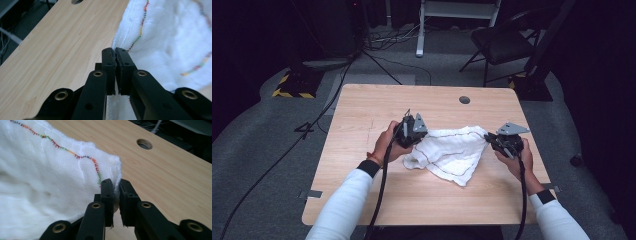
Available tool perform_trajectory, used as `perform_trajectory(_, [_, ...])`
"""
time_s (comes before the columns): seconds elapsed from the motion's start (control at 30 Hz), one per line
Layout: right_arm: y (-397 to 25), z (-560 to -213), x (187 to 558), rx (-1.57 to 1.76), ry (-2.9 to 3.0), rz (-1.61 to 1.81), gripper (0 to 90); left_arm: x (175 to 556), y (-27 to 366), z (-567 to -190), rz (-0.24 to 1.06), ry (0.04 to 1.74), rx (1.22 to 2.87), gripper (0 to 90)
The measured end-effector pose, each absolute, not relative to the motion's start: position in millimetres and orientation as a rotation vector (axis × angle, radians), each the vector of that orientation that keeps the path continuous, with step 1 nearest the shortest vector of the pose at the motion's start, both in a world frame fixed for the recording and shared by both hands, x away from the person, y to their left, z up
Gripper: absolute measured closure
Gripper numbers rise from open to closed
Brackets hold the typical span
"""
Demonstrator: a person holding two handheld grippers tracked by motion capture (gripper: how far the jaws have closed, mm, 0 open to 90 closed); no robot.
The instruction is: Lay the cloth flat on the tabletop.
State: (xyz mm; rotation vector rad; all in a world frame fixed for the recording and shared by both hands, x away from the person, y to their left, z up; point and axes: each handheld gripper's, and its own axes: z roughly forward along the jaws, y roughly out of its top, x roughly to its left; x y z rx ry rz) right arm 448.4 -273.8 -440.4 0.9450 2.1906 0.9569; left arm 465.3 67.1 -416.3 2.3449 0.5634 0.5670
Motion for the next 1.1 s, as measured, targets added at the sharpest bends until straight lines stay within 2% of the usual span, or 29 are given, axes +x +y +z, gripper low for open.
perform_trajectory(0.13, [-272.6,-452.2,464.3,0.974,2.207,0.901,80.2,486.8,57.3,-431.0,0.596,0.592,2.385,82.7])
perform_trajectory(0.23, [-267.3,-464.1,478.5,0.978,2.194,0.814,72.9,510.7,53.4,-452.2,0.592,0.695,2.406,76.0])
perform_trajectory(0.3, [-265.3,-467.4,483.2,1.002,2.185,0.79,63.9,516.7,57.2,-456.0,0.549,0.747,2.345,70.5])
perform_trajectory(0.33, [-264.6,-468.1,482.9,1.007,2.187,0.793,62.8,516.2,59.6,-455.7,0.517,0.764,2.308,67.5])
perform_trajectory(0.43, [-263.1,-465.3,476.4,1.004,2.234,0.817,53.8,503.7,64.7,-450.7,0.428,0.72,2.233,57.4])
perform_trajectory(0.5, [-263.5,-460.1,467.1,0.986,2.255,0.852,53.3,487.7,66.7,-446.4,0.409,0.638,2.244,53.1])
perform_trajectory(0.67, [-259.5,-447.0,434.2,0.894,2.304,0.965,47.6,454.4,73.0,-444.6,0.346,0.577,2.231,42.6])
perform_trajectory(0.77, [-246.3,-451.7,410.5,0.758,2.416,1.01,44.7,438.1,72.3,-447.5,0.314,0.561,2.231,37.7])
perform_trajectory(0.87, [-233.6,-462.0,391.6,0.662,2.51,1.003,44.3,432.7,67.8,-454.9,0.337,0.546,2.278,38.0])
perform_trajectory(0.97, [-226.9,-472.7,382.8,0.638,2.566,0.965,44.0,439.4,63.9,-466.1,0.38,0.567,2.337,49.1])
perform_trajectory(1.03, [-225.9,-479.1,381.2,0.625,2.59,0.922,43.6,444.2,64.4,-470.6,0.388,0.557,2.361,65.0])
perform_trajectory(1.1, [-228.0,-483.7,381.5,0.643,2.608,0.908,43.4,449.7,65.2,-474.9,0.407,0.55,2.392,70.9])
